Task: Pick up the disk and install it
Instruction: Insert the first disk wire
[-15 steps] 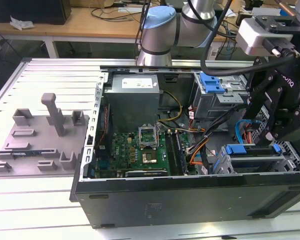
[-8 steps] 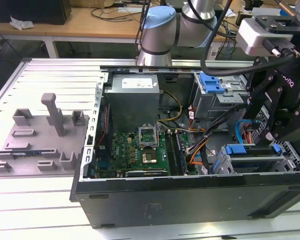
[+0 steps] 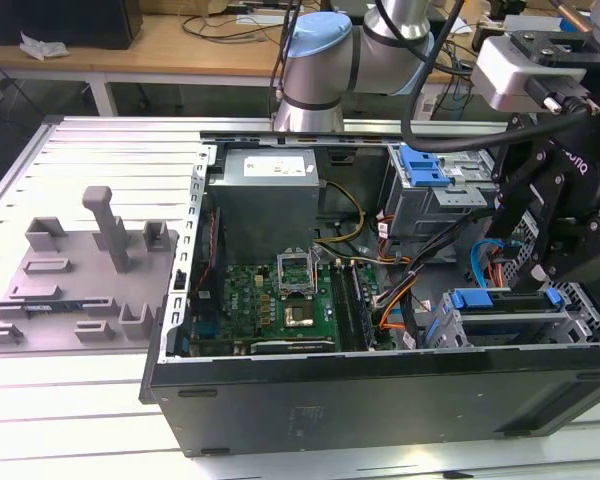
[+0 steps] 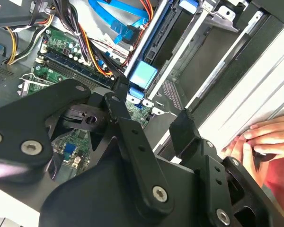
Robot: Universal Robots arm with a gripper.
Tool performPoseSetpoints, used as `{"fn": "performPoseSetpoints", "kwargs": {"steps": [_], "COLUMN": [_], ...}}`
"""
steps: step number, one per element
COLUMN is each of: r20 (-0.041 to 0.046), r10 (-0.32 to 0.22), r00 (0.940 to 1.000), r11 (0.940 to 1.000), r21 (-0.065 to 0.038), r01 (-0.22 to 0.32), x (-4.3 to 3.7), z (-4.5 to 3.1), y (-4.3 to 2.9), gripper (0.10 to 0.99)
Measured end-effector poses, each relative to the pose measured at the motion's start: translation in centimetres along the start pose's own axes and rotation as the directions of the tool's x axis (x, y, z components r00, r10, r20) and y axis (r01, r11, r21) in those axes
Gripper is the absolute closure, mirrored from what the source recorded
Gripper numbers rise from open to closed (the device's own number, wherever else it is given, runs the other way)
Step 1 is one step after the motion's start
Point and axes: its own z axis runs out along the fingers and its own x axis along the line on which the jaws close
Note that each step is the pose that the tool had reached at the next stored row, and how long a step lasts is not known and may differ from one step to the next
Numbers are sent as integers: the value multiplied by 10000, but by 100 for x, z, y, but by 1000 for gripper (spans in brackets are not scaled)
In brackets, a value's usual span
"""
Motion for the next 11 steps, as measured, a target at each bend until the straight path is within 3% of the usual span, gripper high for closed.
{"fn": "performPoseSetpoints", "kwargs": {"steps": [1, 2, 3, 4, 5, 9, 10, 11], "r20": [-25, -104, -187, -326, -534, -1269, -1897, -2378], "r10": [0, 1, 1, 3, 4, 9, 14, 15], "r00": [10000, 9999, 9998, 9995, 9986, 9919, 9818, 9713], "r11": [10000, 10000, 10000, 10000, 10000, 10000, 10000, 10000], "r21": [1, 3, 4, 8, 13, 29, 41, 41], "r01": [0, -1, -1, -2, -3, -5, -6, -5], "x": [-36, -83, -130, -196, -266, -420, -546, -622], "z": [4, 3, 2, 2, 4, 9, 14, 14], "y": [1, 0, 0, 1, 3, 6, 9, 10], "gripper": [463, 463, 463, 463, 463, 463, 463, 463]}}
